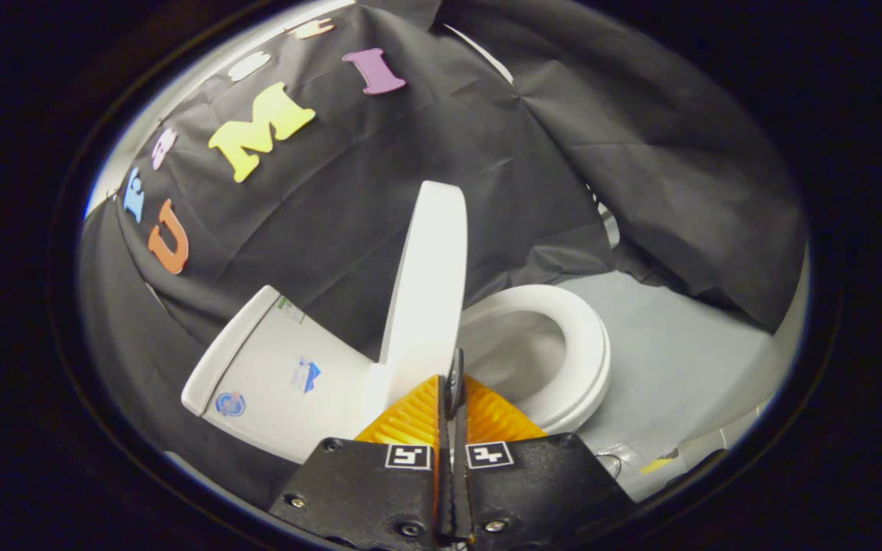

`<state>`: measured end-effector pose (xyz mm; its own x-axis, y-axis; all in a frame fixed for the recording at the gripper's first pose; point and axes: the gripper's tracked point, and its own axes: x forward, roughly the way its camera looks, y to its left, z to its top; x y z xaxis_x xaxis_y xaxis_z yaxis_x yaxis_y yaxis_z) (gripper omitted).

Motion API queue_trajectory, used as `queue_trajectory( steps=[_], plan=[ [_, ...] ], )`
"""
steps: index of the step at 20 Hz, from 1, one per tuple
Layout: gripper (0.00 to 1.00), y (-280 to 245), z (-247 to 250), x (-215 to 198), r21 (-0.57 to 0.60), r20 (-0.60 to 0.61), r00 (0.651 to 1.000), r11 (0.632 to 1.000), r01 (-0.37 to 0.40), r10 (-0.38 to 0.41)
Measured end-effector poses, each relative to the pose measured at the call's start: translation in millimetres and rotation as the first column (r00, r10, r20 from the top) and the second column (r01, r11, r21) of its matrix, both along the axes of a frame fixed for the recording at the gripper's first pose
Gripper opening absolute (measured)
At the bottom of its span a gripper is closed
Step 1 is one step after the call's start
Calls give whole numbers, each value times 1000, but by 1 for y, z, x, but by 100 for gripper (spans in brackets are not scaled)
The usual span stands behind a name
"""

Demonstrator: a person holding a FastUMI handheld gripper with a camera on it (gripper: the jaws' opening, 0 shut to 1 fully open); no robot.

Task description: Open the toilet lid.

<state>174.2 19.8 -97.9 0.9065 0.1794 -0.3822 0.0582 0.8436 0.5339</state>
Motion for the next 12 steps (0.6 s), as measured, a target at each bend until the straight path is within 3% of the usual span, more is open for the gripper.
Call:
queue_trajectory(
  steps=[12],
  plan=[
    [4,38,32,-2,-166,60,998,986,-3,13]
  ],
)
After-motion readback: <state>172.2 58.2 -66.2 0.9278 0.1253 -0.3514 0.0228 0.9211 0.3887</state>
